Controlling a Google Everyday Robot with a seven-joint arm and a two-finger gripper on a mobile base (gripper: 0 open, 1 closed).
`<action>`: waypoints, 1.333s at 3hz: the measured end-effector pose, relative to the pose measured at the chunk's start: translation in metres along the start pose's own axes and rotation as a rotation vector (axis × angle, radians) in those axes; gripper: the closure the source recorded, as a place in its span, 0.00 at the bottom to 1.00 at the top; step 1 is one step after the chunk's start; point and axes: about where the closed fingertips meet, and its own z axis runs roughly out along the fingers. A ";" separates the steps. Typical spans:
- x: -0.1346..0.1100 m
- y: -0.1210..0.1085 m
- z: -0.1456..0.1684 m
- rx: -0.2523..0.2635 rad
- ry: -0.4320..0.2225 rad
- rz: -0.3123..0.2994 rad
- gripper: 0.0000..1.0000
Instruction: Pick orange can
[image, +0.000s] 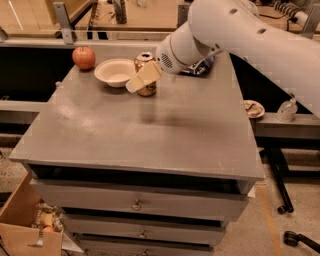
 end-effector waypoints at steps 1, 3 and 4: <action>-0.012 0.003 0.013 -0.035 -0.031 0.016 0.00; -0.028 0.009 0.032 -0.090 -0.076 0.026 0.16; -0.031 0.012 0.037 -0.103 -0.082 0.021 0.40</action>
Offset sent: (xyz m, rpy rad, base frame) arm 0.0249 0.0398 0.0016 0.1291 0.0212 0.0609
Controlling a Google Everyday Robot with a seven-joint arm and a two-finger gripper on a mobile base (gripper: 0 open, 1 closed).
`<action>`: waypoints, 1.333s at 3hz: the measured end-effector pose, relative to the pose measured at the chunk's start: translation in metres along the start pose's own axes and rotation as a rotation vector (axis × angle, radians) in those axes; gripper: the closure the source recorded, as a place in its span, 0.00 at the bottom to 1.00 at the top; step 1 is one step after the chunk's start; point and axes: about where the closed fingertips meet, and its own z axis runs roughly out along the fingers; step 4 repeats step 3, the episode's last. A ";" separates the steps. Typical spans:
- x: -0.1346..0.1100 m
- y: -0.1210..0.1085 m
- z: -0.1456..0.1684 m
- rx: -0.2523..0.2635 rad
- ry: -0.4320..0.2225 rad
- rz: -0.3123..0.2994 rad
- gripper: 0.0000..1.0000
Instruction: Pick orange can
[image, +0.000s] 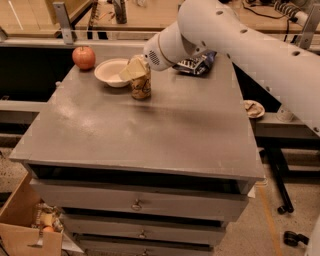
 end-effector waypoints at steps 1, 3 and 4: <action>-0.002 0.000 0.000 -0.003 -0.001 -0.007 0.63; -0.010 -0.002 -0.074 0.033 -0.053 -0.079 1.00; -0.010 -0.002 -0.074 0.033 -0.053 -0.079 1.00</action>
Offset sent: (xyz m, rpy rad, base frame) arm -0.0174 -0.0482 0.0456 -0.0020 -0.0814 -0.0061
